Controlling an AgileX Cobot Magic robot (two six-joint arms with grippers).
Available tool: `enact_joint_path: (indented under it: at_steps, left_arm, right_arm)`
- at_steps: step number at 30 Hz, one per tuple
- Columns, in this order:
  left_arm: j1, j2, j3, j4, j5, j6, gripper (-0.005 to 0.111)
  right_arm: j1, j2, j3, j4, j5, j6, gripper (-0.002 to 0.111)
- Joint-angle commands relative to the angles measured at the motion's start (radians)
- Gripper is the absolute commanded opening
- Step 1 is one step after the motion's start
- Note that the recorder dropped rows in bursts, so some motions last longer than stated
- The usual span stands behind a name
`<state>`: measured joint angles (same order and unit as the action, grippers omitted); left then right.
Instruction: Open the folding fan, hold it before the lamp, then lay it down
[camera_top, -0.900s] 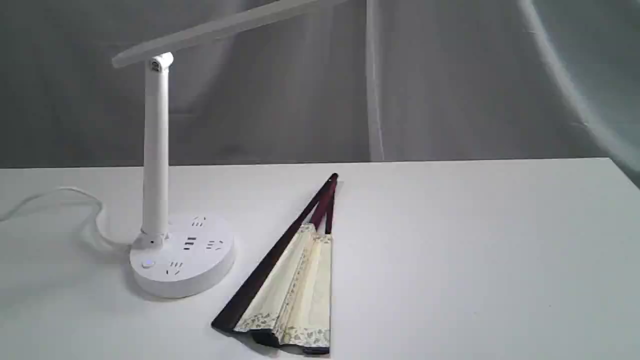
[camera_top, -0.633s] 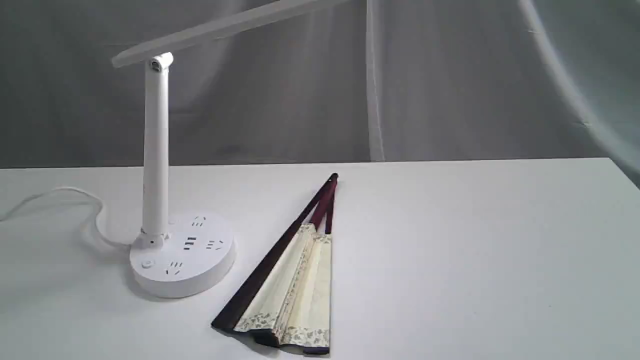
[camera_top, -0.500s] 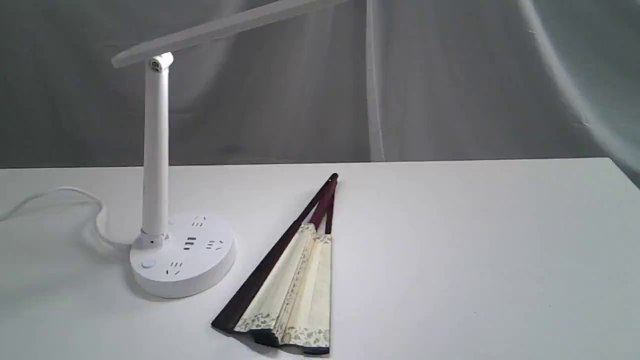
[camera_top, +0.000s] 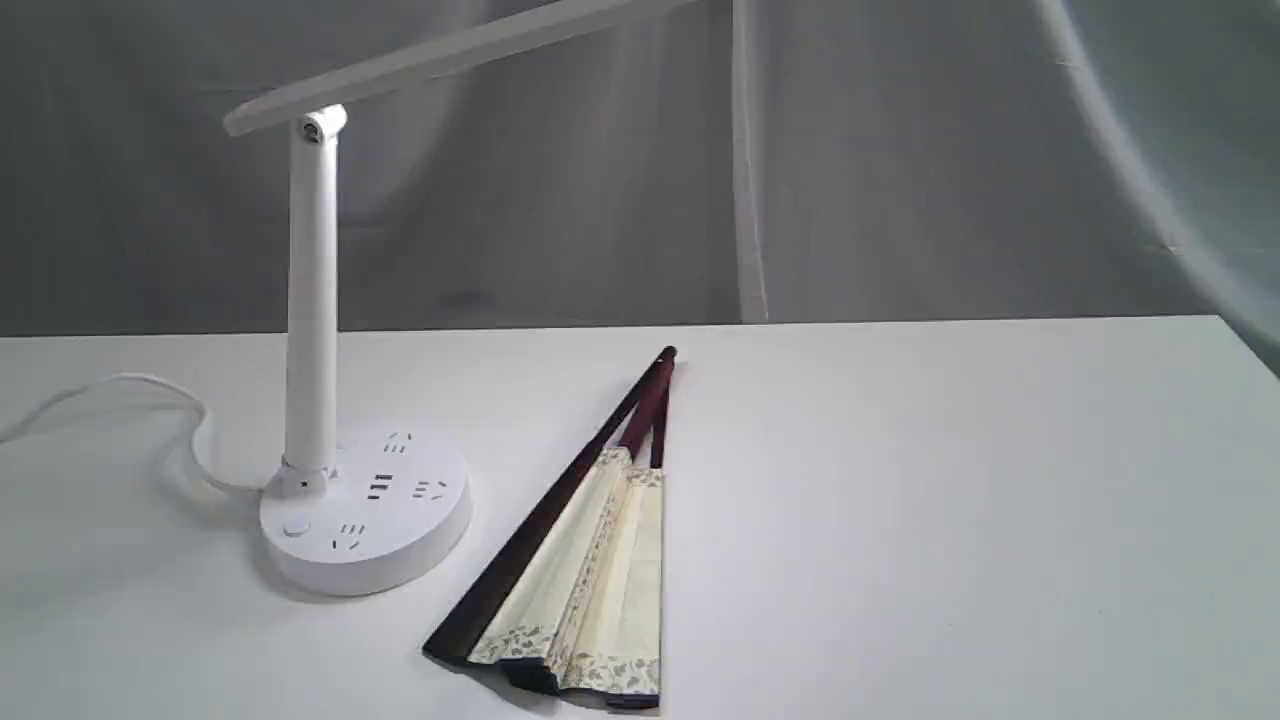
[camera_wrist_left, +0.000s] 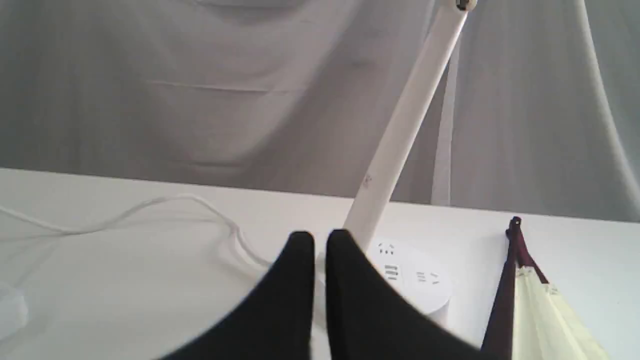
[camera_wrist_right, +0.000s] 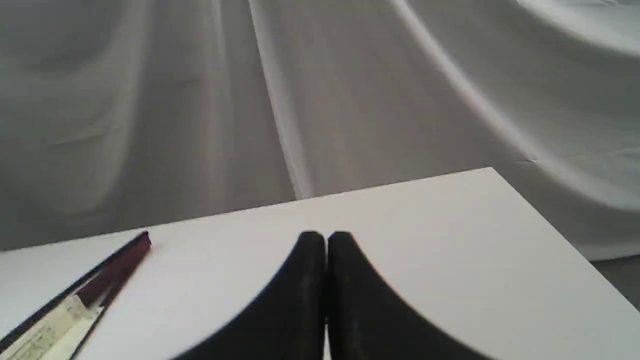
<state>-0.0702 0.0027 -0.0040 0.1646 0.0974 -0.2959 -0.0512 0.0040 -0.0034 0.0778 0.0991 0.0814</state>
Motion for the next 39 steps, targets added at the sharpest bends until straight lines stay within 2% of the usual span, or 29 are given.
enact_joint_path:
  at_steps: [1,8,16,24,34,39]
  left_arm:
    - [0.002,-0.003,0.003,-0.006,-0.001,-0.023,0.004]
    - [0.002,-0.003,-0.144,-0.006,0.131,-0.074,0.004]
    - [0.002,-0.003,-0.368,-0.006,0.371,-0.079,0.004]
    - [0.002,-0.003,-0.537,-0.006,0.585,-0.064,0.004]
    - [0.002,-0.003,-0.548,-0.006,0.629,-0.099,0.004]
    - [0.002,0.073,-0.548,-0.037,0.633,-0.097,0.004]
  right_arm:
    - [-0.009,-0.004,0.003,0.029,-0.036,0.003,0.0]
    - [-0.009,-0.004,-0.057,0.016,0.015,-0.007,0.0]
    - [-0.009,-0.004,-0.182,0.02,0.12,0.009,0.0]
    - [-0.009,-0.004,-0.279,0.182,0.297,0.062,0.0]
    - [-0.009,-0.004,-0.302,0.2,0.268,0.038,0.0]
    - [-0.009,-0.004,-0.302,0.2,0.311,0.036,0.0]
